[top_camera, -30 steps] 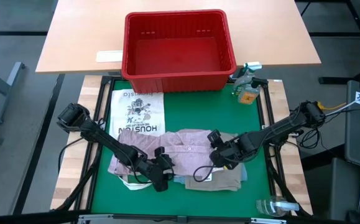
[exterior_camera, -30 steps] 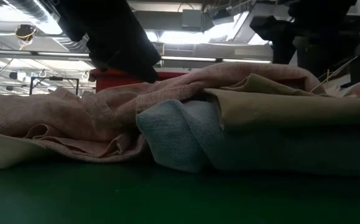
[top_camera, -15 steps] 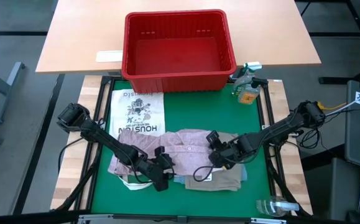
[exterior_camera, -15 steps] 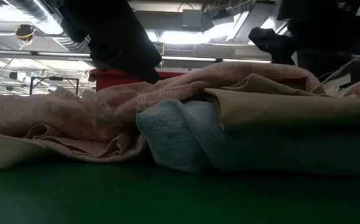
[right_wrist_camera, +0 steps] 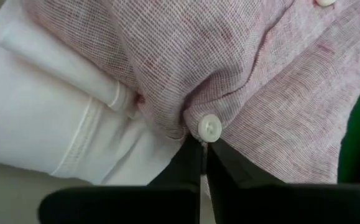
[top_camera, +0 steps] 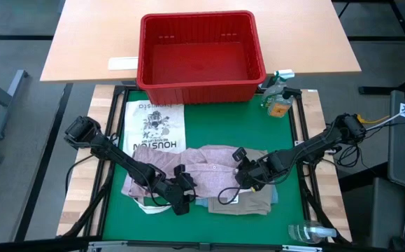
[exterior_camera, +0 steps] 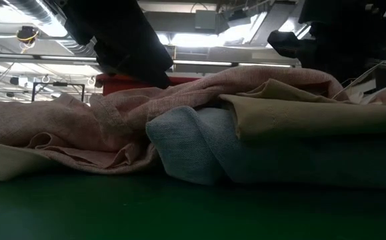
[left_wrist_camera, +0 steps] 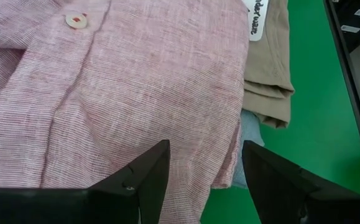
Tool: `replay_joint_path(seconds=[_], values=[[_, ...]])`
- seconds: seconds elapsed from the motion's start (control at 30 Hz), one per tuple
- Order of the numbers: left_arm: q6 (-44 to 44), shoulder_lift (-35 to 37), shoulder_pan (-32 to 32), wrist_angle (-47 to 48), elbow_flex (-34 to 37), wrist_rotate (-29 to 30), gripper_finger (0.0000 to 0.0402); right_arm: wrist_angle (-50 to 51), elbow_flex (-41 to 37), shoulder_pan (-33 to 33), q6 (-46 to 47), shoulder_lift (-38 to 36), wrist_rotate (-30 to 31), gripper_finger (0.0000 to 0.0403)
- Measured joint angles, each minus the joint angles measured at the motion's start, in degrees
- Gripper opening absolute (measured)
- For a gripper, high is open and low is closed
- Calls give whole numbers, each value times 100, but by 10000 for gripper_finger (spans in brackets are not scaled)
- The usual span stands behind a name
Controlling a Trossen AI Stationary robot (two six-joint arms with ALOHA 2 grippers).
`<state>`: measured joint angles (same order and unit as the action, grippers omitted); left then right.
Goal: Fold laundry
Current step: Fold the pink polo
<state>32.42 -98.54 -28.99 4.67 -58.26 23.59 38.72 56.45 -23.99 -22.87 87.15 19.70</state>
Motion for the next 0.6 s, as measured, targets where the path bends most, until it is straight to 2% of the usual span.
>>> replay_joint_path(seconds=[0.2,0.3,0.4,0.6], values=[[-2,218,0,160,0,34,174,55,97,0,-9,0,45,25],[4,542,0,416,0,52,160,80,345,0,-13,0,68,17],[43,981,0,779,0,98,147,93,676,0,-76,0,70,7],[565,1841,-22,1953,0,89,130,-238,1267,0,-348,0,74,16]])
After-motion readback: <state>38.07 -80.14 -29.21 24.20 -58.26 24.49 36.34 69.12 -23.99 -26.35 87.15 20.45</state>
